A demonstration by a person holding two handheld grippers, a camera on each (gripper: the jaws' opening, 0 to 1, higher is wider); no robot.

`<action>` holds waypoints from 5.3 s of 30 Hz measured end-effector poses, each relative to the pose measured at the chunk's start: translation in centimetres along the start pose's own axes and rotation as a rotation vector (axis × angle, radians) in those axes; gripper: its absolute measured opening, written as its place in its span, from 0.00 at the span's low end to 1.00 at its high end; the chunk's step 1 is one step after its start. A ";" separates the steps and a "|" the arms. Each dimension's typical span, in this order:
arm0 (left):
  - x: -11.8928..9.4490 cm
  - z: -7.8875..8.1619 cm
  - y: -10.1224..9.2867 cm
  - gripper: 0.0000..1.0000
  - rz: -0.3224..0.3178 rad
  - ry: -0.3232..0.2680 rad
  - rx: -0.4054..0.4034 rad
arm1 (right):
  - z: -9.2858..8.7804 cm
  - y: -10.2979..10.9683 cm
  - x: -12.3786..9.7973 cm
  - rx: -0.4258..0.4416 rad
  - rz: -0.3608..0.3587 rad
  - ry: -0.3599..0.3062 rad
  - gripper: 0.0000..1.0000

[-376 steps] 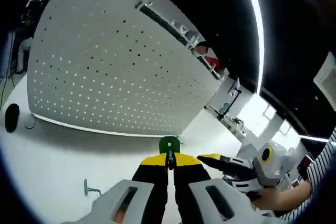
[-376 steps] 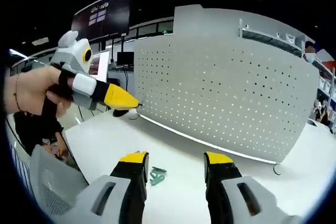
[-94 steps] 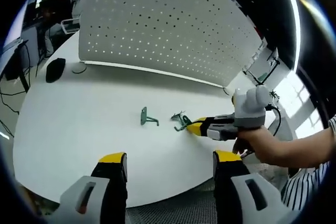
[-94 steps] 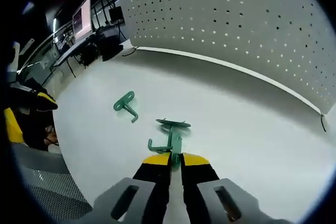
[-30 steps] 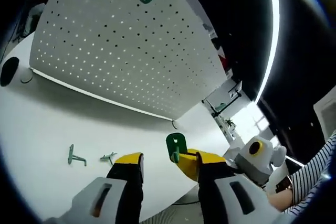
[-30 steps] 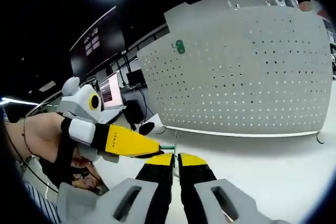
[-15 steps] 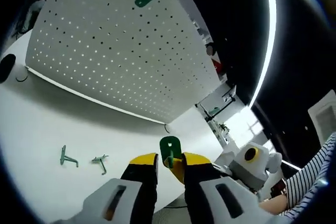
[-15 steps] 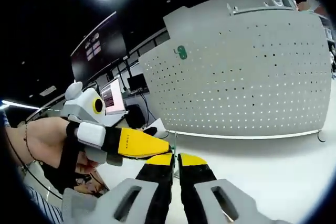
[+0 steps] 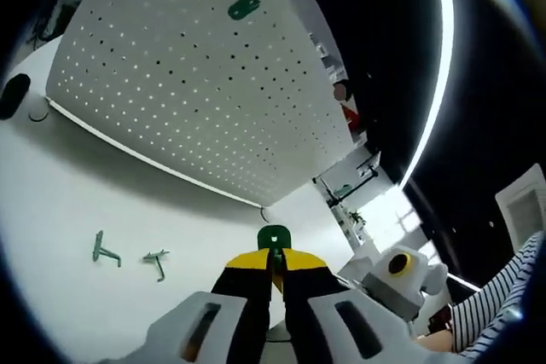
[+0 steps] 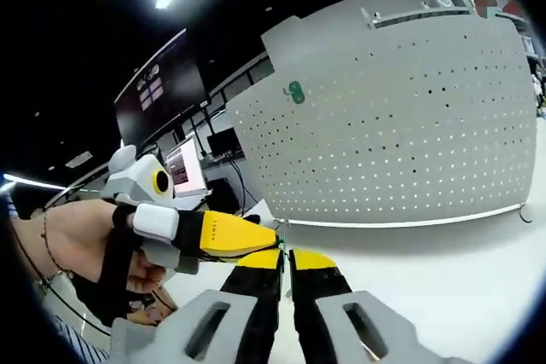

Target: Insert the hook assembly into the mounting plate slot until the hook locks in place.

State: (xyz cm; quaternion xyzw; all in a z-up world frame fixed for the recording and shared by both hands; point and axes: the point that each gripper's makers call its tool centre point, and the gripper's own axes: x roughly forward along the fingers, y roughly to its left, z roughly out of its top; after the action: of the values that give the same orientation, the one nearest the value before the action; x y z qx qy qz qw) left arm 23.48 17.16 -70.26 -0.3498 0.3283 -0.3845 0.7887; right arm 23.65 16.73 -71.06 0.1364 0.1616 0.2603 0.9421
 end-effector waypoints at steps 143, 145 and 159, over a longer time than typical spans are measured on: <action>-0.4 29.8 3.7 0.02 0.643 -0.691 0.880 | -7.2 -10.0 -5.0 -0.190 -0.277 0.285 0.64; -0.4 29.8 3.7 0.02 0.645 -0.690 0.882 | -7.1 -10.1 -5.0 -0.187 -0.281 0.283 0.64; 0.2 29.6 4.5 0.02 0.668 -0.660 0.847 | -7.2 -10.2 -5.2 -0.183 -0.289 0.286 0.64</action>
State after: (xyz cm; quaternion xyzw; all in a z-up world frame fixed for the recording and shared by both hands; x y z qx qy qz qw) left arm 48.54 27.94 -57.92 0.0139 -0.0214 -0.0859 0.9960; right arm 21.24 6.76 -79.92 -0.0128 0.2873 0.1529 0.9455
